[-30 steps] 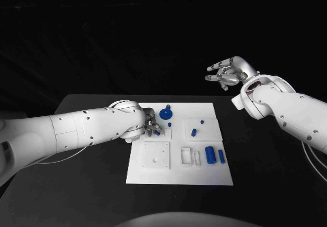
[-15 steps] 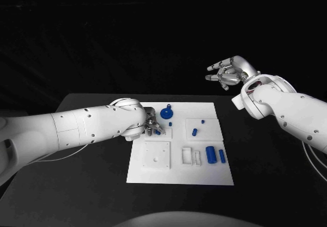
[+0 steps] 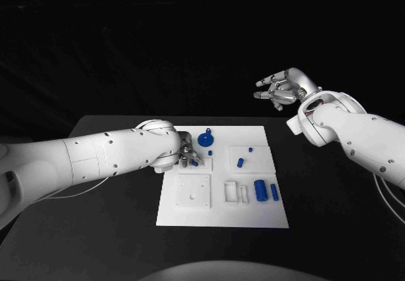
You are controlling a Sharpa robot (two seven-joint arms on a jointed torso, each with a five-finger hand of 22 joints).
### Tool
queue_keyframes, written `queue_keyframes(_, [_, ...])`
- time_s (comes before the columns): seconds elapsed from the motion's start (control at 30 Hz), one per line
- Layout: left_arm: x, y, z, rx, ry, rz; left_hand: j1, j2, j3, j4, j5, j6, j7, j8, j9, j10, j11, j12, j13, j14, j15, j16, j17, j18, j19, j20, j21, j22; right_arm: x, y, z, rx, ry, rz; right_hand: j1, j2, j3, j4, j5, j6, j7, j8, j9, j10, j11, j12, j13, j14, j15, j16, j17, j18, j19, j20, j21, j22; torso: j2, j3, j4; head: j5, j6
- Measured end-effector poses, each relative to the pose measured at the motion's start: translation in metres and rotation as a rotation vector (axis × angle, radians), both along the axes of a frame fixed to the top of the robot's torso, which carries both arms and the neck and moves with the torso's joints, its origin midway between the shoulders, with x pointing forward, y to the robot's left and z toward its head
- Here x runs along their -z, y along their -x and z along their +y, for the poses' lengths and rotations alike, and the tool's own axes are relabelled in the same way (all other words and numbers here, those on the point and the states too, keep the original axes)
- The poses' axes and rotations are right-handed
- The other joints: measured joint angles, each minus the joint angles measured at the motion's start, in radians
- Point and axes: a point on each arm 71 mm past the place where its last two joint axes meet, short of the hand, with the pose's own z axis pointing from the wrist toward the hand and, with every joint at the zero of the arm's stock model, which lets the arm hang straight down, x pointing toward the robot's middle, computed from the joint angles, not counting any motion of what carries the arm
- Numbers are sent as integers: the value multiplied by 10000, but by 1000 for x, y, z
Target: Assemble the parts on the task board
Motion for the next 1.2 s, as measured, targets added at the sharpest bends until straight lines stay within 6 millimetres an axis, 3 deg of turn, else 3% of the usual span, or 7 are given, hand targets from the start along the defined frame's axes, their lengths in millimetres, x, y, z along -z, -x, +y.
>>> queue_keyframes(1.07, [0,-3,-3,56,-226,-61,0,0,-287,154,-65,138,-141,-29,-3,-1,1,0,1,-1,1,0,-14,0,0,1,1,4,0,2,2,-76,-15,-5,0,0,-30,30,0,0,-1,0,0,0,0,0,-3,-1,0,0,-4,-2,0,0,0,-23,-7,-4,4,-21,33])
queue_keyframes(1.2, [0,-3,-4,58,-238,-66,1,0,-331,199,-65,138,-142,-29,41,-1,1,0,1,-1,1,0,-14,0,0,1,1,4,0,2,2,-84,-17,0,0,0,-30,30,0,-1,-1,0,0,0,0,0,-3,-1,1,0,-4,-2,0,0,0,-23,-7,-3,4,-35,-6])
